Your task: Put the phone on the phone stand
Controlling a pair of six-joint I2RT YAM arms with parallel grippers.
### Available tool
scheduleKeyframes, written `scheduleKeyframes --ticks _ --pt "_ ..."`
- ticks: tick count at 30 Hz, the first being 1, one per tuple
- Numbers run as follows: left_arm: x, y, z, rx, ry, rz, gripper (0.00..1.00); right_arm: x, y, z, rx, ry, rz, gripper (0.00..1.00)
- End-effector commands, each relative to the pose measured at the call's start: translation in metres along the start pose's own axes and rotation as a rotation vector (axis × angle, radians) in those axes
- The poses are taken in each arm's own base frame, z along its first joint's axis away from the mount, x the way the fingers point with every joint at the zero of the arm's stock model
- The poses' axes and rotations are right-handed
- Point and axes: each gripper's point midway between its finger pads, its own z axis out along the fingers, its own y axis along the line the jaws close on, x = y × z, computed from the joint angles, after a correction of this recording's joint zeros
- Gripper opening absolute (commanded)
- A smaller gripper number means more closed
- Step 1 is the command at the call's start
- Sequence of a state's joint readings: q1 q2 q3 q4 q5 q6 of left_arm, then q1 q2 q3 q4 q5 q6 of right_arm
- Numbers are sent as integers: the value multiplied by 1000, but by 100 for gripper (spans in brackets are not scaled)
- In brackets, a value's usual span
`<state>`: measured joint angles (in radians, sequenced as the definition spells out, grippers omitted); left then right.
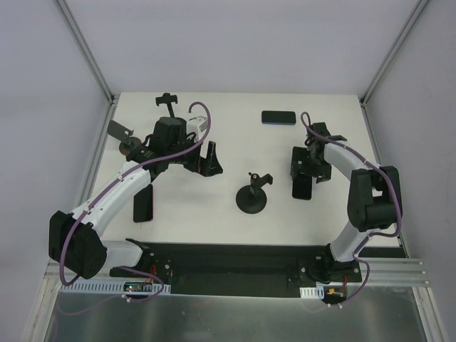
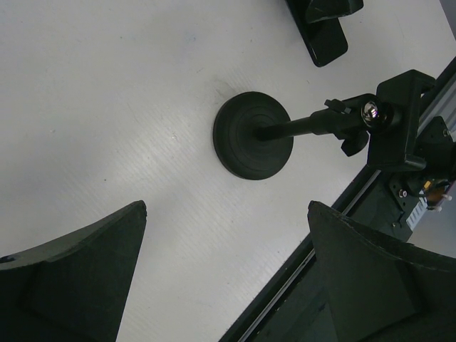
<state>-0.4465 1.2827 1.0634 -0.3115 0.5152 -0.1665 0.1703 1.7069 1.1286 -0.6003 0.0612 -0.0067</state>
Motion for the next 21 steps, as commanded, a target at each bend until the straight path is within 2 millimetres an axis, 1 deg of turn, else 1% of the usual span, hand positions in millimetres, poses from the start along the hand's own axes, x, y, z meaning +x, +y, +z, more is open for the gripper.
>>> scheduleKeyframes --ticks 1,2,3,4,5,6,8,10,11,13,14,17,18,20,21 --pt "-6 -8 0 26 -18 26 94 -25 13 -10 -94 -17 64 96" --pt "-7 -9 -1 25 -21 29 94 -24 14 -2 -90 18 67 96" --pt "-7 -8 -1 26 -21 28 94 -22 13 -1 -81 45 73 96" --pt "-7 -9 -1 26 -22 29 94 -30 16 -2 -79 37 74 96" --pt "-7 -8 -1 23 -24 33 95 -29 12 4 -49 57 81 96" --pt "-6 -6 0 9 -20 33 95 -26 9 5 -25 77 85 96" --pt "-5 -5 1 6 -15 34 94 -34 -2 9 57 72 98 96" --pt "-4 -4 1 3 -10 34 94 -34 -4 12 82 92 110 96" --pt "-4 -2 2 -1 -7 31 94 -38 -5 15 97 103 114 96" --pt "-4 -3 2 3 -1 31 95 -33 -6 18 115 150 110 96" --pt "-3 -4 3 8 5 28 94 -31 -7 24 131 174 108 96" --pt "-1 -3 4 4 9 28 94 -21 -9 25 153 218 102 99" --pt "-2 -2 4 1 8 27 95 -14 -9 29 149 227 102 97" --pt "-3 -4 3 3 6 32 94 -12 -5 30 116 217 109 95" --pt "-3 -3 3 0 6 34 94 -12 -5 32 115 213 114 90"
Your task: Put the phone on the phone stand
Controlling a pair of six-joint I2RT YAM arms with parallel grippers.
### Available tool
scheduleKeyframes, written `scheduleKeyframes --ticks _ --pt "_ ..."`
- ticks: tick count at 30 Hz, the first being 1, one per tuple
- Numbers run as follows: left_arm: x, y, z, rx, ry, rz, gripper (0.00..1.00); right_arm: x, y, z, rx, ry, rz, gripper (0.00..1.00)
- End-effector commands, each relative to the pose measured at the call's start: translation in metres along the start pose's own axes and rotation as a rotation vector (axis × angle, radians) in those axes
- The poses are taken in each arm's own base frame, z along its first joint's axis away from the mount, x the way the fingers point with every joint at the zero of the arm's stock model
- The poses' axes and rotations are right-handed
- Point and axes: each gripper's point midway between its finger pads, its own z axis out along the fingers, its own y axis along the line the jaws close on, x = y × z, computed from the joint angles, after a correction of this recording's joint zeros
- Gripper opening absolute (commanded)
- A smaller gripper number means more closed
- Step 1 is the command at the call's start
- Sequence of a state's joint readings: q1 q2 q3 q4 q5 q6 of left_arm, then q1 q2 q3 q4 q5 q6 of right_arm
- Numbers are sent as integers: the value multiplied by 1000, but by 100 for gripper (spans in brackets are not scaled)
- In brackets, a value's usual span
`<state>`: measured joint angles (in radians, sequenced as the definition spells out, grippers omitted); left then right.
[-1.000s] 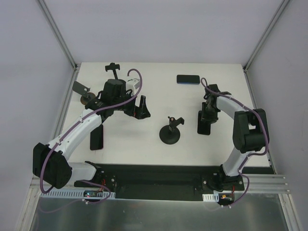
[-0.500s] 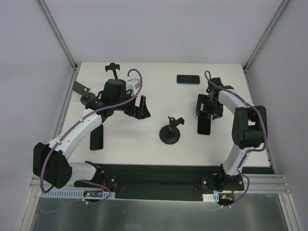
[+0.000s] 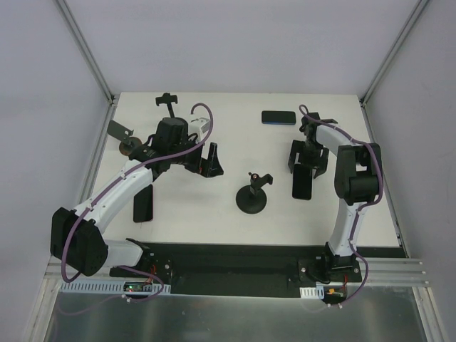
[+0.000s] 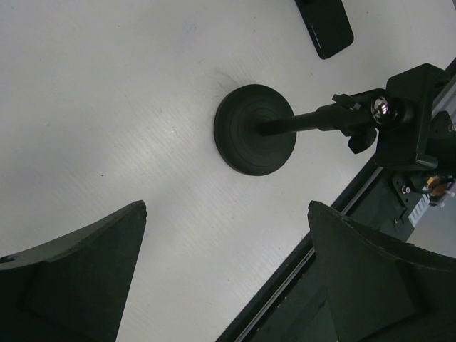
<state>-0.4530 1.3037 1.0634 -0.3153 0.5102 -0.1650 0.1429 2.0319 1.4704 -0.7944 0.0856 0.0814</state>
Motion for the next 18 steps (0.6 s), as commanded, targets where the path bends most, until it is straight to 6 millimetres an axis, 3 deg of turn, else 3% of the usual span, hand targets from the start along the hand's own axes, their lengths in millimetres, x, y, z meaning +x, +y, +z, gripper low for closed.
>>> scheduleKeyframes --ticks 1,4,11,18 --pt "-7 -4 -2 -4 -16 42 95 23 -7 3 33 55 13 88" --pt "-8 -3 -1 -7 -10 40 95 21 -1 2 7 57 5 83" --pt "-6 -3 -1 -6 -1 39 94 28 -1 3 -1 59 -55 81" --pt "-3 -1 2 -15 11 32 94 29 6 2 -61 39 -87 55"
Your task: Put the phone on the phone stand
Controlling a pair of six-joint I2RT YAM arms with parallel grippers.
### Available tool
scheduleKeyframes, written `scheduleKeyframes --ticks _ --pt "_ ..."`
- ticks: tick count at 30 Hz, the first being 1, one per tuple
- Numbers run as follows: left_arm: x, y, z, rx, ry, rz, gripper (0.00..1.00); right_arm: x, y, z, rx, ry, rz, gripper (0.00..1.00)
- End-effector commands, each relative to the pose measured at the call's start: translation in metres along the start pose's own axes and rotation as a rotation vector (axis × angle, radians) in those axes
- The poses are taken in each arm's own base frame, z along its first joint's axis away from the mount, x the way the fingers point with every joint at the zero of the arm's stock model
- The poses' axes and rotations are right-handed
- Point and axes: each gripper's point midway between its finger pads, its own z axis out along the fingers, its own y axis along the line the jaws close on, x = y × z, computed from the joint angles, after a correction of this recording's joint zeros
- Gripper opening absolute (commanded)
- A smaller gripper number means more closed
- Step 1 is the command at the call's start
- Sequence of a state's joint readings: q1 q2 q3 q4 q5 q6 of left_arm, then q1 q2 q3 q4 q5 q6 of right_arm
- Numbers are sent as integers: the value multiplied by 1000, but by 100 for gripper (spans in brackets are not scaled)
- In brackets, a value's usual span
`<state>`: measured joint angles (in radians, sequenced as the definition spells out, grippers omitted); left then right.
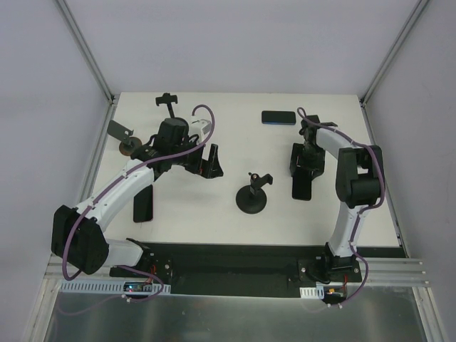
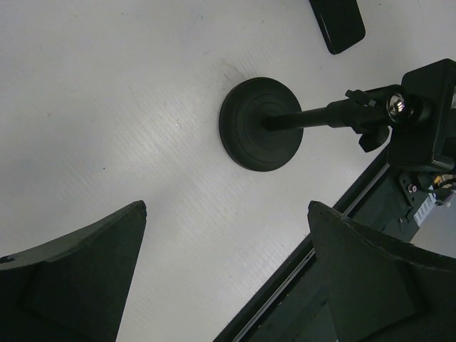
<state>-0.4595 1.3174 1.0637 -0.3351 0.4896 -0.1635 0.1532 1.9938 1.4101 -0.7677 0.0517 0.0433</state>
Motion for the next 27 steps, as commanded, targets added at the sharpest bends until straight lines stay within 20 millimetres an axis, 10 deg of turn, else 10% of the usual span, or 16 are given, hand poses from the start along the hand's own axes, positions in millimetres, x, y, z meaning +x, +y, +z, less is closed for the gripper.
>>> scheduleKeyframes --ticks 1,27 --pt "-10 -6 -1 10 -16 44 94 15 4 1 -32 18 -41 54" --pt "-9 -7 1 1 -12 55 94 5 13 -58 -243 -477 -53 12"
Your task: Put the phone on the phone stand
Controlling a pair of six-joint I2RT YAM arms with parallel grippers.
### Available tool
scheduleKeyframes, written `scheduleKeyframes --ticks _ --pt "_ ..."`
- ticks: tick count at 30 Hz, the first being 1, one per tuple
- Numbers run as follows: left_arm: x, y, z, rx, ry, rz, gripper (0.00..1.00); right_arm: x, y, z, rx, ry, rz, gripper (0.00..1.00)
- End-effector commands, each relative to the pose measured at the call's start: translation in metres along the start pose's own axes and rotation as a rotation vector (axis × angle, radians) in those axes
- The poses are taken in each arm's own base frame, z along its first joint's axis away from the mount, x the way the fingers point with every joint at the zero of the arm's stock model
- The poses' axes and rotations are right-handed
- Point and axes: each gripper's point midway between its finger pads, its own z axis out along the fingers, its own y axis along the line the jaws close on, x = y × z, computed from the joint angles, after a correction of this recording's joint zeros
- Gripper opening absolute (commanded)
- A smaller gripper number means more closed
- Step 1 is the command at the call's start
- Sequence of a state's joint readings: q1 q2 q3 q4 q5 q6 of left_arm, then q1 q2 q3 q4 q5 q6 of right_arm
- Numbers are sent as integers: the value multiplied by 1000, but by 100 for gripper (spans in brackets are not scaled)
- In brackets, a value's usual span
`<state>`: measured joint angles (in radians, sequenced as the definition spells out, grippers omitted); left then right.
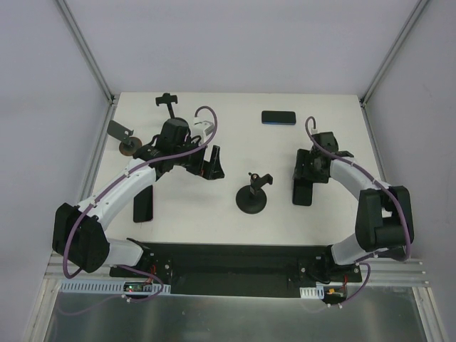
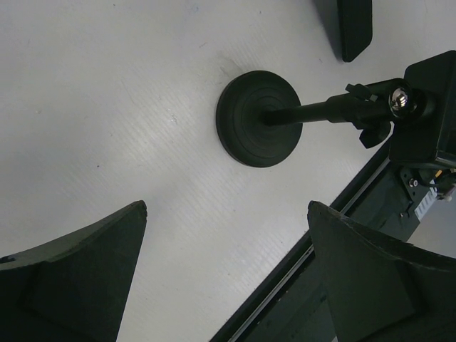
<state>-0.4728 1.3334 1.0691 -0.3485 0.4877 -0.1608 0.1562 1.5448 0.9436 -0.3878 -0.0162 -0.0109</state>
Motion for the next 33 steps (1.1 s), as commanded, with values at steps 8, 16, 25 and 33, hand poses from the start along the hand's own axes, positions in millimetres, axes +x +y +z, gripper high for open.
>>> scheduleKeyframes --ticks 8,16,25,33 --pt "-13 -7 -3 9 -33 57 93 -21 14 -22 -118 -288 -20 7" --pt "-15 -8 -6 7 -51 70 93 -29 14 -59 -137 -439 -43 3" --pt "-21 -9 -13 -5 -115 120 92 -48 21 -106 -181 -589 -77 1" --pt "-35 -44 -30 157 -229 204 92 -48 31 -154 -257 -670 -73 1"
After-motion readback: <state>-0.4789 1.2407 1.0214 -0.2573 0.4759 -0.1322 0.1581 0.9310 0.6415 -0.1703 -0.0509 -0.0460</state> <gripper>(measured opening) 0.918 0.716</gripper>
